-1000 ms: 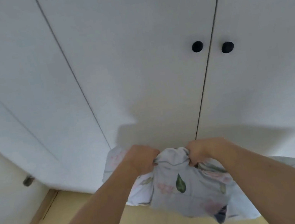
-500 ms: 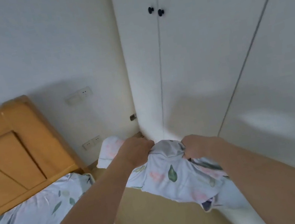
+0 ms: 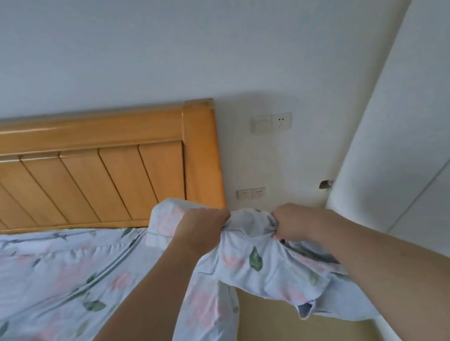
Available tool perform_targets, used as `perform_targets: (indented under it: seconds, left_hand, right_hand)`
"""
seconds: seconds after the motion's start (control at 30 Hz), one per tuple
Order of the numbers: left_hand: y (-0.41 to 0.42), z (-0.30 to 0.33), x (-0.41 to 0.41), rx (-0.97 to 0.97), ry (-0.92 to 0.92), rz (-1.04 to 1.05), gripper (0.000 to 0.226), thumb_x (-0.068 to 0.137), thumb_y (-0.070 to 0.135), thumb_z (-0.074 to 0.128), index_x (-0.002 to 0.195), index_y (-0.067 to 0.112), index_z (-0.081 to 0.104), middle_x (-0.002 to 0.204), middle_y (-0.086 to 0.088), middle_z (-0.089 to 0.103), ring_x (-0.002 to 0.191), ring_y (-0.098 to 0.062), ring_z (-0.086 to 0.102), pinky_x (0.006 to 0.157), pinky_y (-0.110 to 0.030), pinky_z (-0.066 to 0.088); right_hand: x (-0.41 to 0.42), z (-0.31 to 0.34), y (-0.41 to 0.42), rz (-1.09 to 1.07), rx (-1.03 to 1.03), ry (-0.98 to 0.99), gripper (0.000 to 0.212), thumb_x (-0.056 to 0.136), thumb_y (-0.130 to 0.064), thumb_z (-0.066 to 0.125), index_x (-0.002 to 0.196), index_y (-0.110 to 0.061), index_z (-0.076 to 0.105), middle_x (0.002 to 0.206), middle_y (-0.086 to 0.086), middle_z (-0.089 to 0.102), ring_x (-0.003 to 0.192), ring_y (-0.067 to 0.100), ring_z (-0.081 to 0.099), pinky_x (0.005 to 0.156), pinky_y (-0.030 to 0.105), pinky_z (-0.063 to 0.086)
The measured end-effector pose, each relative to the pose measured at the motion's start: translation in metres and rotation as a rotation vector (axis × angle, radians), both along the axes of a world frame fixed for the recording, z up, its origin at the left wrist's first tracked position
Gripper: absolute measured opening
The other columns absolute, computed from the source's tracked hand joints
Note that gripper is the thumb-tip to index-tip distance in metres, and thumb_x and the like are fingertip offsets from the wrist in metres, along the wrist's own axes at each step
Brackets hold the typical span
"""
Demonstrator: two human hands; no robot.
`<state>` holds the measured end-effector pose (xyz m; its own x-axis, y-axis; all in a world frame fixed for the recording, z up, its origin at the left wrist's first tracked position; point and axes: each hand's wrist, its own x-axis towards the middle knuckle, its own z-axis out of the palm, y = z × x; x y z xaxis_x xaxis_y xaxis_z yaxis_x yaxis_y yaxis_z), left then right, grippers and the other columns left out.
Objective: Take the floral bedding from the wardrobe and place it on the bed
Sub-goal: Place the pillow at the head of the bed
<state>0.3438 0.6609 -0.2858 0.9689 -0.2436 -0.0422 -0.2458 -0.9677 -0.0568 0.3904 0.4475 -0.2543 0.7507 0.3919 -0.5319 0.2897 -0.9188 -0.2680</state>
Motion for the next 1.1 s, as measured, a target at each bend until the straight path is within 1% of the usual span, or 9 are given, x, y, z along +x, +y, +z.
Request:
perform_targets:
  seconds: [0.13, 0.23, 0.33, 0.43, 0.6, 0.77, 0.87, 0.97, 1.1]
  left_hand:
    - [0.065, -0.021, -0.011, -0.008, -0.045, 0.172, 0.022, 0.084, 0.007, 0.046, 0.101, 0.021, 0.050, 0.084, 0.003, 0.065, 0.076, -0.022, 0.064, 0.060, -0.035, 0.048]
    - [0.102, -0.034, -0.019, 0.003, -0.082, 0.280, 0.019, 0.082, 0.010, 0.045, 0.095, 0.019, 0.056, 0.081, 0.001, 0.068, 0.076, -0.025, 0.066, 0.064, -0.034, 0.050]
    - [0.133, -0.039, -0.022, 0.084, -0.106, 0.417, 0.022, 0.076, 0.015, 0.039, 0.082, 0.022, 0.058, 0.069, 0.003, 0.068, 0.068, -0.023, 0.067, 0.066, -0.032, 0.049]
    - [0.164, -0.043, -0.021, 0.140, -0.080, 0.572, 0.014, 0.068, 0.011, 0.060, 0.075, 0.022, 0.060, 0.062, 0.002, 0.067, 0.064, -0.025, 0.065, 0.066, -0.033, 0.050]
    - [0.227, -0.066, -0.014, 0.178, -0.050, 0.769, 0.017, 0.065, 0.007, 0.070, 0.074, 0.020, 0.065, 0.060, -0.002, 0.067, 0.062, -0.027, 0.065, 0.066, -0.033, 0.051]
    - [0.295, -0.094, -0.007, 0.210, -0.091, 0.823, 0.023, 0.062, 0.005, 0.074, 0.079, 0.015, 0.064, 0.066, -0.005, 0.068, 0.064, -0.029, 0.064, 0.065, -0.035, 0.053]
    - [0.337, -0.098, -0.003, 0.192, -0.174, 0.842, 0.028, 0.065, 0.001, 0.074, 0.091, 0.011, 0.065, 0.076, -0.009, 0.071, 0.075, -0.034, 0.066, 0.074, -0.042, 0.055]
    - [0.380, -0.106, -0.008, 0.161, -0.310, 0.854, 0.033, 0.073, -0.001, 0.071, 0.105, 0.006, 0.067, 0.094, -0.014, 0.073, 0.097, -0.041, 0.066, 0.083, -0.053, 0.053]
    - [0.428, -0.189, -0.032, 0.065, -0.390, 0.950, 0.046, 0.084, 0.006, 0.066, 0.129, 0.011, 0.058, 0.130, -0.012, 0.061, 0.124, -0.044, 0.051, 0.085, -0.055, 0.052]
  right_hand:
    - [0.024, -0.010, 0.073, 0.174, -0.018, -0.024, 0.019, 0.084, -0.021, 0.056, 0.095, -0.010, 0.066, 0.094, 0.008, 0.067, 0.086, 0.024, 0.064, 0.080, 0.036, 0.054]
    - [0.043, -0.026, 0.119, 0.301, -0.021, -0.033, 0.015, 0.079, -0.024, 0.053, 0.087, -0.018, 0.064, 0.088, 0.002, 0.065, 0.079, 0.021, 0.063, 0.075, 0.037, 0.056]
    - [0.062, -0.042, 0.161, 0.400, 0.015, -0.010, 0.020, 0.076, -0.036, 0.056, 0.092, -0.025, 0.062, 0.091, 0.000, 0.064, 0.078, 0.020, 0.061, 0.077, 0.039, 0.056]
    - [0.078, -0.053, 0.207, 0.517, 0.067, 0.018, 0.024, 0.074, -0.040, 0.058, 0.093, -0.024, 0.061, 0.092, 0.001, 0.064, 0.079, 0.021, 0.061, 0.077, 0.039, 0.056]
    - [0.094, -0.081, 0.289, 0.621, 0.142, 0.074, 0.018, 0.078, -0.034, 0.058, 0.091, -0.021, 0.059, 0.095, 0.002, 0.065, 0.084, 0.024, 0.061, 0.073, 0.033, 0.054]
    - [0.105, -0.093, 0.362, 0.697, 0.142, 0.006, 0.006, 0.081, -0.022, 0.053, 0.085, -0.017, 0.054, 0.087, 0.003, 0.059, 0.077, 0.024, 0.057, 0.065, 0.033, 0.047]
    - [0.103, -0.084, 0.401, 0.725, 0.183, -0.132, 0.007, 0.082, -0.019, 0.052, 0.088, -0.017, 0.052, 0.091, 0.006, 0.059, 0.075, 0.027, 0.055, 0.062, 0.031, 0.044]
    - [0.086, -0.083, 0.436, 0.771, 0.239, -0.250, 0.008, 0.087, -0.020, 0.052, 0.091, -0.015, 0.048, 0.086, 0.006, 0.054, 0.074, 0.028, 0.052, 0.061, 0.032, 0.039]
    - [0.054, -0.148, 0.477, 0.798, 0.355, -0.413, 0.017, 0.089, -0.020, 0.056, 0.100, -0.013, 0.046, 0.100, 0.008, 0.058, 0.089, 0.031, 0.060, 0.062, 0.033, 0.038]
